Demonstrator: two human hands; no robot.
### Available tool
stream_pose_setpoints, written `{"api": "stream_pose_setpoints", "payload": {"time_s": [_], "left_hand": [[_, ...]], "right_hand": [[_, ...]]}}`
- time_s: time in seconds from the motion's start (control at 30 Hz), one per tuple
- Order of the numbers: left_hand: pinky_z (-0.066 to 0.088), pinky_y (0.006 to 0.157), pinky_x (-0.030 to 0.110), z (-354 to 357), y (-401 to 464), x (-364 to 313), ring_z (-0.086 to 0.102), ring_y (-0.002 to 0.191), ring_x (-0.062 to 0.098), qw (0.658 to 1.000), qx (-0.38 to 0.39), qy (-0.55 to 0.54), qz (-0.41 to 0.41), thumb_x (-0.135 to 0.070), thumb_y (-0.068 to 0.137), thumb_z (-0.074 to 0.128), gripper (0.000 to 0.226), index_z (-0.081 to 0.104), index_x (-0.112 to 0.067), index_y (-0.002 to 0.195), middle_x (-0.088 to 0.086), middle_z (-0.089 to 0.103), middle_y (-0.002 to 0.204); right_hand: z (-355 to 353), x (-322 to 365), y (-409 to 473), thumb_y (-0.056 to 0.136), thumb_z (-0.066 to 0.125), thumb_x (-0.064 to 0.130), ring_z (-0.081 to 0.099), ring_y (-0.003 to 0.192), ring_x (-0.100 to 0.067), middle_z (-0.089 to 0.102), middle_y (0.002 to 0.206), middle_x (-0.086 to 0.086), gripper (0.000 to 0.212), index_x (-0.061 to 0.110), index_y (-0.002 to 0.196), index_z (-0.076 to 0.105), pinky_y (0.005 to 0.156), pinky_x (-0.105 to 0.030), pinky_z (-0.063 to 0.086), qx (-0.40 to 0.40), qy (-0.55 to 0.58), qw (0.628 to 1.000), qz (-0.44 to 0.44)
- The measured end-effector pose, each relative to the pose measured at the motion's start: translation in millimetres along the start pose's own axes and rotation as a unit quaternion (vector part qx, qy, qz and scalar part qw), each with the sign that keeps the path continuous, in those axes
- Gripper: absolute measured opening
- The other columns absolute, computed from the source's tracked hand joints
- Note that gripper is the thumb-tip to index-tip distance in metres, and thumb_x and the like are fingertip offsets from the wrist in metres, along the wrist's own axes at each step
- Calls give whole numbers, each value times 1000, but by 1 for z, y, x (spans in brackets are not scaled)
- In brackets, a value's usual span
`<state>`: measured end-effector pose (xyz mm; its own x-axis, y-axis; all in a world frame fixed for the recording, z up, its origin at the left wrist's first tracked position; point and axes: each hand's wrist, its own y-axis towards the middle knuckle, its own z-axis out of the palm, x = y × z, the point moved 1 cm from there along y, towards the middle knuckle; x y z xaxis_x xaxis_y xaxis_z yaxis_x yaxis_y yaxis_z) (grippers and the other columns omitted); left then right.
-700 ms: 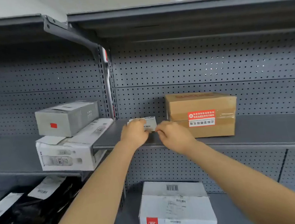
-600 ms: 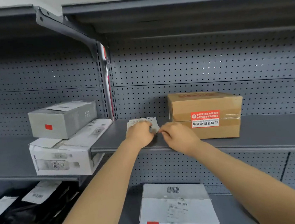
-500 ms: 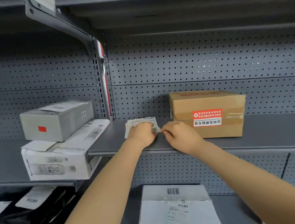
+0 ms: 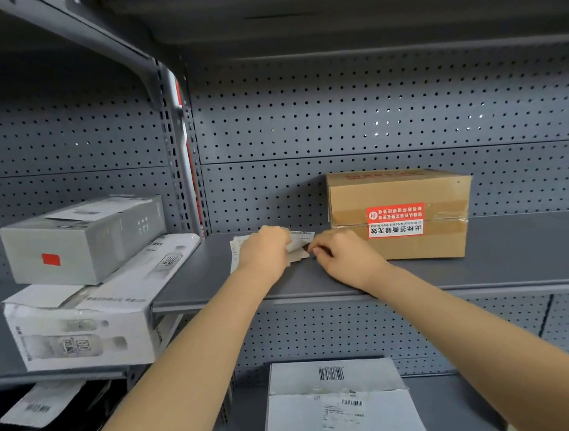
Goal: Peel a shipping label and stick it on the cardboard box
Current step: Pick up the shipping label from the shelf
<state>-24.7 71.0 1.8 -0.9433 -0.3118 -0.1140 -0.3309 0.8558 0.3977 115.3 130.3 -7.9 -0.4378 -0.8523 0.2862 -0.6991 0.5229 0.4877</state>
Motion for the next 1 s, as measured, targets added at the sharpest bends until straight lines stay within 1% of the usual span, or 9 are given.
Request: {"api": "stream_pose_setpoints", "payload": {"time_s": [0.2, 0.3, 0.37, 0.47, 0.57, 0.67, 0.73, 0.87, 1.0], "left_hand": [[42, 55, 33, -15, -24, -6, 55, 64, 30, 986, -157, -61, 6, 3, 80, 53, 15, 55, -11, 76, 7, 57, 78], [45, 45, 27, -18, -38, -11, 52, 41, 23, 957, -275, 23, 85, 3, 55, 76, 22, 63, -14, 61, 0, 59, 59], [55, 72, 34, -20, -51, -15, 52, 43, 19, 930, -338, 48, 135, 5, 54, 72, 22, 63, -15, 59, -2, 59, 59], [40, 102, 47, -20, -70, -23, 56, 55, 18, 891, -400, 59, 205, 6, 65, 57, 20, 62, -13, 64, -2, 61, 65], [25, 107, 50, -20, -92, -39, 62, 72, 18, 912, -320, 46, 253, -14, 73, 64, 3, 67, -16, 73, -5, 66, 76], [17, 111, 52, -22, -120, -64, 61, 97, 14, 947, -212, -25, 242, -54, 82, 46, 42, 67, -22, 98, -8, 66, 101], [18, 112, 54, -29, -135, -84, 54, 112, 16, 948, -222, -115, 198, -48, 87, 39, 44, 61, -20, 113, -5, 61, 116], [4, 117, 54, -53, -157, -124, 22, 137, 11, 933, -280, -218, 62, -32, 91, 42, 46, 43, -20, 135, -4, 40, 144], [-7, 112, 57, -70, -181, -161, 27, 138, 12, 946, -221, -236, -9, -35, 94, 42, 30, 51, -28, 122, -13, 53, 131]], "right_hand": [[-2, 4, 0, 94, 45, 31, 66, 87, -36, 71, 91, -25, 45, -8, 87, 65, 83, -43, 53, -14, 173, 970, 169], [-9, 14, -4, 93, 47, 41, 71, 88, -27, 72, 98, -21, 44, 1, 101, 63, 83, -38, 57, -32, 392, 883, 257], [-17, 19, -10, 92, 52, 40, 72, 88, -27, 72, 97, -19, 38, 5, 104, 62, 79, -37, 59, -42, 494, 820, 285], [-32, 27, -23, 92, 55, 21, 71, 87, -28, 72, 95, -15, 23, 3, 102, 63, 78, -40, 59, -65, 577, 766, 275], [-49, 32, -41, 90, 51, 4, 68, 78, -23, 72, 93, -13, 15, 2, 92, 66, 72, -36, 58, -104, 526, 808, 243], [-68, 31, -71, 87, 51, 2, 57, 59, -8, 66, 68, 3, 28, 16, 65, 62, 58, -27, 50, -136, 418, 875, 203], [-79, 31, -99, 86, 52, 4, 49, 47, -1, 57, 52, 14, 35, 22, 56, 57, 49, -17, 39, -136, 350, 909, 179], [-92, 31, -167, 88, 58, 18, 66, 61, -5, 72, 69, 7, 18, 21, 74, 68, 55, -21, 48, -116, 283, 936, 176], [-109, 35, -234, 89, 59, 18, 70, 66, -11, 76, 68, 3, 16, 20, 76, 70, 65, -26, 53, -113, 291, 933, 180]]}}
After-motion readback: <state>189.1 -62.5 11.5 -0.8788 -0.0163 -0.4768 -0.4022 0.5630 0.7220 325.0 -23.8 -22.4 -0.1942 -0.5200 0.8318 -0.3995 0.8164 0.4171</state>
